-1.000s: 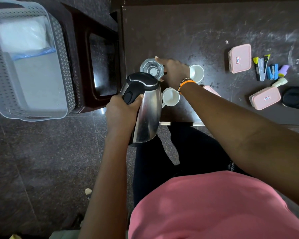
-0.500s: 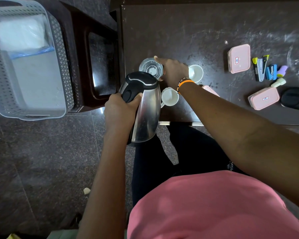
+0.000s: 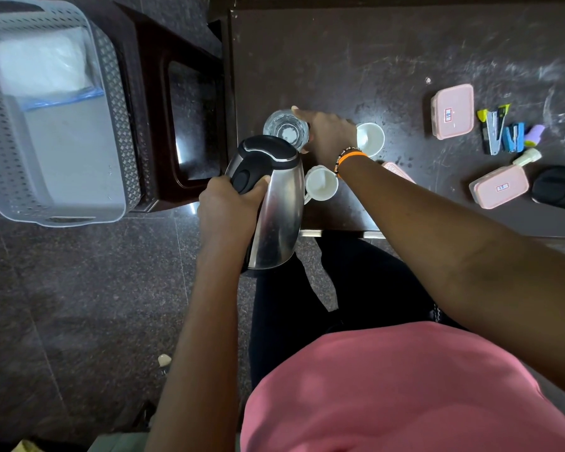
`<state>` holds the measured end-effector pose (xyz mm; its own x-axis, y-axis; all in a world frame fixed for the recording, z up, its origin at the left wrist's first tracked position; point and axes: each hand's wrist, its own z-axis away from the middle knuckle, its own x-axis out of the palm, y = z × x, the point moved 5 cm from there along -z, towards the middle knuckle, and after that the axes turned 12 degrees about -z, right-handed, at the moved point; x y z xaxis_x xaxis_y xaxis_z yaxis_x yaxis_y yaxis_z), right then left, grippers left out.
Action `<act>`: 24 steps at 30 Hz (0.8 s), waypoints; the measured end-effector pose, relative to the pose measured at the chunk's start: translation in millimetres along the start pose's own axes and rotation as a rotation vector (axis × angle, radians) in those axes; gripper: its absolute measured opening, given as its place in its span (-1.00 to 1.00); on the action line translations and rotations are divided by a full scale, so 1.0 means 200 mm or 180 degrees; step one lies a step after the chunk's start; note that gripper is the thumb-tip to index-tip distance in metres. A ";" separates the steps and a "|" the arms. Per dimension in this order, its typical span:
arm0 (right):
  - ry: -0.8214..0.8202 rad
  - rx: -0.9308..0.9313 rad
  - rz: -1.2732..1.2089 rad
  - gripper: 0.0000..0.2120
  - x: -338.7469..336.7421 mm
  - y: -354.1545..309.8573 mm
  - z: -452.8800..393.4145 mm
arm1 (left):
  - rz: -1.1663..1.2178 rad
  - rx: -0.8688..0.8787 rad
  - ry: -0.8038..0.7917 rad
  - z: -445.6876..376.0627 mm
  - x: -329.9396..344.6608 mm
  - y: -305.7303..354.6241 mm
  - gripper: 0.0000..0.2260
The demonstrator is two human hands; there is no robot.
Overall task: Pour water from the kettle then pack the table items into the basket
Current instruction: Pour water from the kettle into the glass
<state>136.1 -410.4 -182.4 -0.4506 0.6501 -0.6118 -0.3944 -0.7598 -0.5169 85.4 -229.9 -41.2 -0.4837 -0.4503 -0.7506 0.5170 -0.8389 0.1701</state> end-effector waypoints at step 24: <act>-0.0156 -0.0011 0.0056 -0.41 -0.01 -0.01 0.00 | -0.0050 -0.0092 -0.0021 0.02 0.02 0.02 -0.55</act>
<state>137.2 -409.9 -179.7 -0.4963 0.6361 -0.5908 -0.3832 -0.7712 -0.5084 83.3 -236.7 -39.8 -0.4966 -0.4391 -0.7487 0.5295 -0.8368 0.1396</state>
